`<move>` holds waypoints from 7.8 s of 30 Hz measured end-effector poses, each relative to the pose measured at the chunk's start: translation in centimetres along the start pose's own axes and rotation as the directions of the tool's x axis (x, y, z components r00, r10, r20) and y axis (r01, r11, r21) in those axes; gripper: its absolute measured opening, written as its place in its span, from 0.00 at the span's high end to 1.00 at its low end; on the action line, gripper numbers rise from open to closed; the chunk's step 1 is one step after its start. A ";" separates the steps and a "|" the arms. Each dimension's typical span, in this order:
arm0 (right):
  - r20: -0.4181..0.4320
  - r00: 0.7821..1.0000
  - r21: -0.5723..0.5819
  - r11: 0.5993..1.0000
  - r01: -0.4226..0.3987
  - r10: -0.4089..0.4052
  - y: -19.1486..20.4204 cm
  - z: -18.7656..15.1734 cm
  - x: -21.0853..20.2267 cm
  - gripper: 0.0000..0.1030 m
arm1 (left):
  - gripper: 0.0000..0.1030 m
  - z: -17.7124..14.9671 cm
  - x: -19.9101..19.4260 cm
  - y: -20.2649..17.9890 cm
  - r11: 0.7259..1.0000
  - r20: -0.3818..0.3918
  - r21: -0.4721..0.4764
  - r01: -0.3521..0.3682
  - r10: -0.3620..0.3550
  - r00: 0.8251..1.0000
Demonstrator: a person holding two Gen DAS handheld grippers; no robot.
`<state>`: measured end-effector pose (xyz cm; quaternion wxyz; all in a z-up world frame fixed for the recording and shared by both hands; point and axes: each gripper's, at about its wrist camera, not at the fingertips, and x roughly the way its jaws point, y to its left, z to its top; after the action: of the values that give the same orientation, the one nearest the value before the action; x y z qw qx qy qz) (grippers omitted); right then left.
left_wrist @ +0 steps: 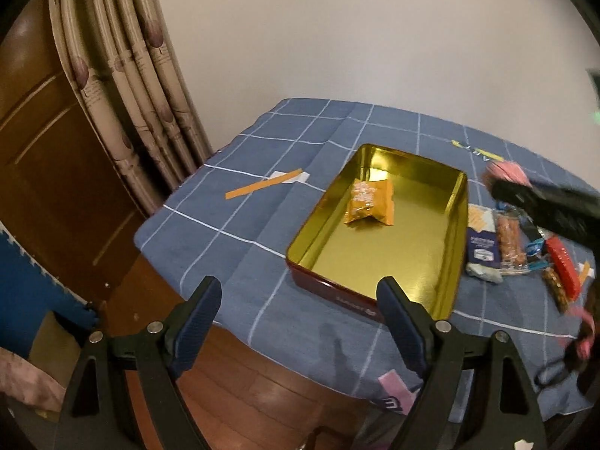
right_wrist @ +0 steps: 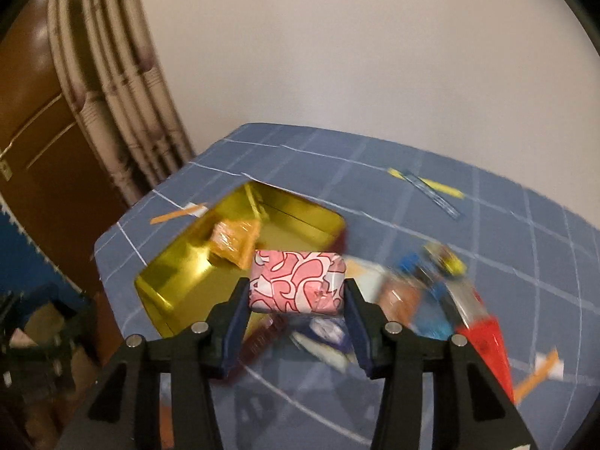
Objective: Organize snacks
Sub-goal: 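Carry the pink wrapped cake into the tin and release with right gripper, then grasp the red bar packet with the right gripper and lift, then grasp the clear fried-dough bag with the left gripper while right holds red packet, then carry the fried-dough bag into the tin and open the left gripper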
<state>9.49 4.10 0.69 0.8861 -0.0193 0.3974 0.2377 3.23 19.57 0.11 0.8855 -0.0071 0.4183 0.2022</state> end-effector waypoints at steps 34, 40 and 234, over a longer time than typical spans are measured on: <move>-0.195 0.978 -0.142 0.989 0.045 -0.073 4.7 4.6 15.4 0.52 | 0.18 -0.4 3.7 0.4 1.000 -0.161 0.012 -0.010 0.012 0.987; -0.204 0.976 -0.121 0.991 0.052 -0.076 4.2 4.7 16.1 0.52 | 0.18 -0.5 4.0 0.5 1.000 -0.176 0.008 -0.010 0.011 0.984; -0.042 0.990 0.445 0.885 0.139 -0.134 -15.2 -21.9 -11.4 0.56 | 0.67 5.5 9.7 -7.0 0.968 -0.267 0.100 0.231 -0.197 0.943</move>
<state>-5.61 -18.91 -8.48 0.8793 0.1557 0.4434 0.0770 15.36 17.55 -4.56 0.8397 -0.0209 0.5376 0.0745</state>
